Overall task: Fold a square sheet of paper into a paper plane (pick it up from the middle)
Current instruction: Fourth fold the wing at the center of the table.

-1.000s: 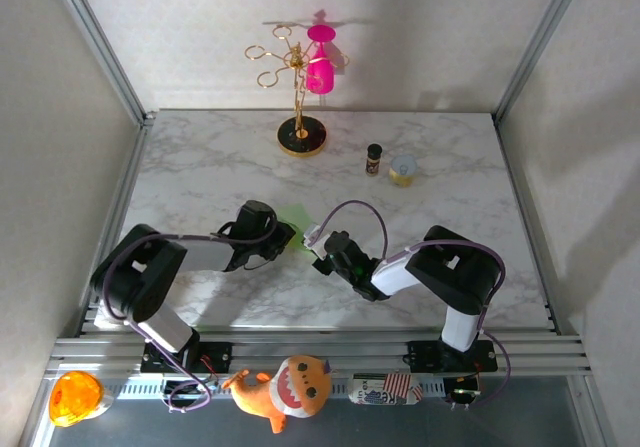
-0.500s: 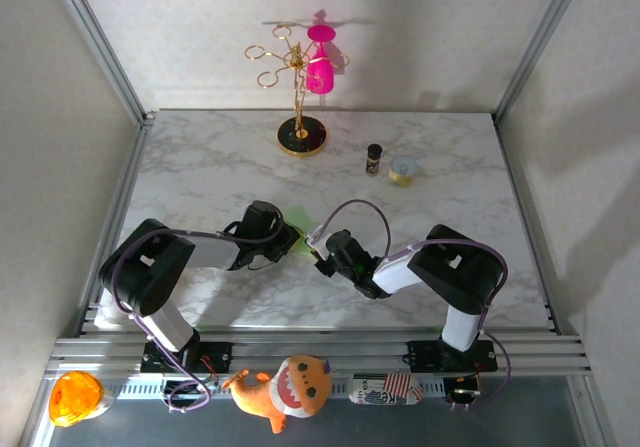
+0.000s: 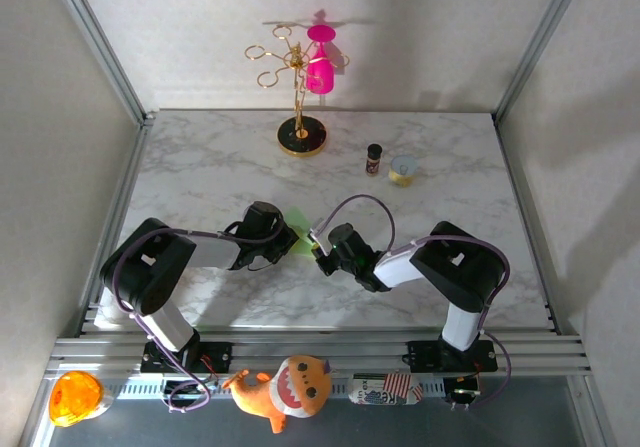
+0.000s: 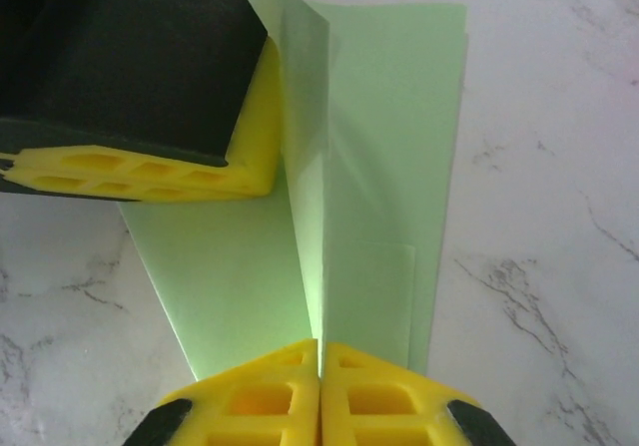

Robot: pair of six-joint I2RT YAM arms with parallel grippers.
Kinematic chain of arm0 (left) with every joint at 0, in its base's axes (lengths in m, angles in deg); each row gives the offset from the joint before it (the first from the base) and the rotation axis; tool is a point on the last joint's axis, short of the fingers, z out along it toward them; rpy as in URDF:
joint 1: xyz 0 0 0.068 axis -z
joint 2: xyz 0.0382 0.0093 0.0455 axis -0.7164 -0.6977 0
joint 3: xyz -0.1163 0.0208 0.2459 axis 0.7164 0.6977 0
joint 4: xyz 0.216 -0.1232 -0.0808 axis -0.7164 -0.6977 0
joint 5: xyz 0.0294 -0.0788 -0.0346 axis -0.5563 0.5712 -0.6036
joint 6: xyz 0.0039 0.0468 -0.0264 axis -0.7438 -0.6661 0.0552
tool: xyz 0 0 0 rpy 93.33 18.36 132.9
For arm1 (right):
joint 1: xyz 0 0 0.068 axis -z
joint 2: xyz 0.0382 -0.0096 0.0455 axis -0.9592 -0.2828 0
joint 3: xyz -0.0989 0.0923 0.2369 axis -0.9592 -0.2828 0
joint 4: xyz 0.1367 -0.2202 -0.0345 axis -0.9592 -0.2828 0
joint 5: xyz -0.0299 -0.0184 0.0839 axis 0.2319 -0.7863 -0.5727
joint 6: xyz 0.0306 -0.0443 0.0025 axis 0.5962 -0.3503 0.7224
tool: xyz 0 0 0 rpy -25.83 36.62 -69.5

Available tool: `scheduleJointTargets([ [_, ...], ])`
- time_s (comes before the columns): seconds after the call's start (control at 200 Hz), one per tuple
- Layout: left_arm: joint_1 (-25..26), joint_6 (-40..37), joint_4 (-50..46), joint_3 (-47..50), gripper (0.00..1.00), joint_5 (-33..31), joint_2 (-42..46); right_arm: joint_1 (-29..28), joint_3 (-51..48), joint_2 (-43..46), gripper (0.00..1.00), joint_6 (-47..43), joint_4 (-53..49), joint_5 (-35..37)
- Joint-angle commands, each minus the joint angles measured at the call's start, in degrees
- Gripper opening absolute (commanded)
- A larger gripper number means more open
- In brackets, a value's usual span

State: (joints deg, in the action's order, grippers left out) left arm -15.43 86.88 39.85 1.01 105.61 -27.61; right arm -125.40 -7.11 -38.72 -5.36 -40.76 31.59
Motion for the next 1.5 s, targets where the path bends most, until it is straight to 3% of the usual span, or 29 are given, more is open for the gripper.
scheduleJointTargets([
  [0.0, 0.52, -1.27, -2.74, -1.18, 0.01, -1.51, 0.41, 0.51, 1.6, 0.08, 0.1, 3.02, -2.08, -3.7],
  [0.711, 1.13, -3.56, -5.8, -0.78, 0.05, -1.43, 5.56, 3.59, 6.63, -1.29, 0.12, 8.53, -12.69, -13.17],
  [1.497, 1.32, -4.18, -6.67, -0.05, 0.02, -2.4, 2.16, 7.14, 12.49, -3.67, 0.16, 14.78, -21.01, -24.07],
])
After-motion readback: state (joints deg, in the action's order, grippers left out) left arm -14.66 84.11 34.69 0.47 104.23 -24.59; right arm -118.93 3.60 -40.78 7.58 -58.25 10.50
